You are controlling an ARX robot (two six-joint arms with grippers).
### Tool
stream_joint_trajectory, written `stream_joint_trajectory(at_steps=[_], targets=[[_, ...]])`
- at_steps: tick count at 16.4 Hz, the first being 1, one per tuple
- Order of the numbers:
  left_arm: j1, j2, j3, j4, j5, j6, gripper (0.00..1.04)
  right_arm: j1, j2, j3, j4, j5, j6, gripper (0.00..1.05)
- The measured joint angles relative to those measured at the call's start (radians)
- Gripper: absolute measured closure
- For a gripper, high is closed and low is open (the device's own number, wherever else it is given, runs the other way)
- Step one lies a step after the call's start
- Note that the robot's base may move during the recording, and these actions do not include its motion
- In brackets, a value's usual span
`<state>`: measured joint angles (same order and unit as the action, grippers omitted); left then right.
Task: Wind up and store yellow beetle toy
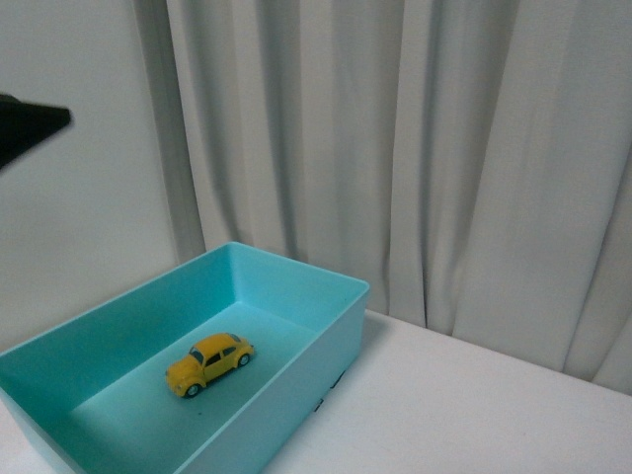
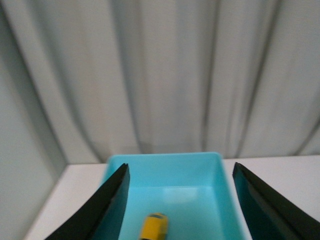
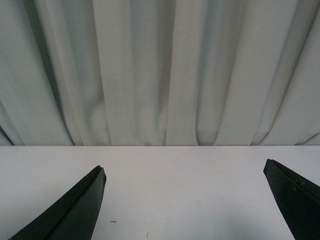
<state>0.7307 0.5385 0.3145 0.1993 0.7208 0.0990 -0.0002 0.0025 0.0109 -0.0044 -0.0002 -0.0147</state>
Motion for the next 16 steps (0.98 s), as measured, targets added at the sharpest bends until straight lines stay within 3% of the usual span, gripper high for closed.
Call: stream_joint_trajectory(at_steps=[5,6,12,13,14,16], targets=[[-0.332,-0.255,-0.149,-0.099,-0.311,-0.088,1.01,0.0,0.0,0.0,0.001,0.001,0.0,0.07],[-0.344,-0.341,-0.173,-0.18,-0.332,-0.094,1.03,0.0,0.0,0.0,0.001,0.001,0.0,0.07],[-0.596,-0.468,-0.24,-0.205,-0.592,-0.095,1.03,0.0,0.0,0.0,0.001,0.001,0.0,0.07],[-0.703,-0.483,-0.246,-0.208,-0.693,-0.096,1.03,0.0,0.0,0.0,0.0,0.002,0.0,0.07],[-0.742,-0.488,-0.254,-0.207,-0.7,-0.095,1.03,0.0,0.0,0.0,0.001,0.001,0.0,0.07],[-0.729,-0.494,-0.266,-0.207,-0.722,-0.096,1.03,0.0,0.0,0.0,0.0,0.001,0.0,0.07]])
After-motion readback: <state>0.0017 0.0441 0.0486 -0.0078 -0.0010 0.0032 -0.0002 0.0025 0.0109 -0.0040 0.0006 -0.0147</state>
